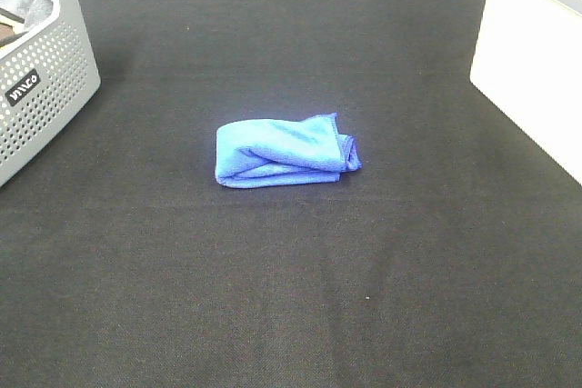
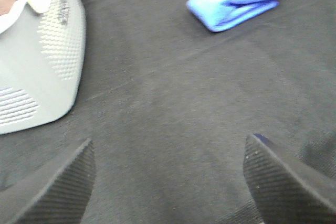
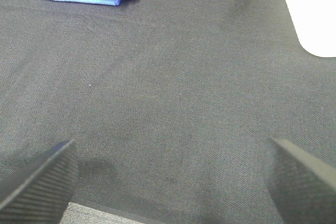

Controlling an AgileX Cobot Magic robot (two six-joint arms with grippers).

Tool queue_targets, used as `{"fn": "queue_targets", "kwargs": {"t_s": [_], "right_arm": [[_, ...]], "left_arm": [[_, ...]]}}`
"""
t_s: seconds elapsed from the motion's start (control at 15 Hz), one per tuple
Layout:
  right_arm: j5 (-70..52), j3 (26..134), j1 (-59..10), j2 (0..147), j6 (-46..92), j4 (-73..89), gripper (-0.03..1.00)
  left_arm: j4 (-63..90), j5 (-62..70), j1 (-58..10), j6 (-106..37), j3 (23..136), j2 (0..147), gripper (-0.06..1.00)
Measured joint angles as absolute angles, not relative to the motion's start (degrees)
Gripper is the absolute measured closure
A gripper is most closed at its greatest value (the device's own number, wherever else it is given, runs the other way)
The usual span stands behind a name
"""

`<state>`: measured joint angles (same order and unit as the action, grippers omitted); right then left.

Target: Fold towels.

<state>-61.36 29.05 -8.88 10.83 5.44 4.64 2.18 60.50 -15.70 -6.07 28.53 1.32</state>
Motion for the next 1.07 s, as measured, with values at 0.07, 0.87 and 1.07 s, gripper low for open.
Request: {"fn": "queue_targets", "kwargs": {"t_s": [0.07,0.87,1.07], "right_arm": [[-61.36,29.05,-8.88,10.83,5.44,4.64,0.07],[-61.36,29.05,-8.48,10.83,5.44,4.64,0.07],[-61.36,29.05,-3.72,10.31,5.44,4.64,0.07]], "left_arm": [[1.43,60.5,-15.7,-5.44,28.53,1.32,0.2],[2.23,60.45,-15.64,-6.02,28.53,1.32,0.2],[2.23,60.45,-9.74,-6.02,28.53,1.26,0.2]]}}
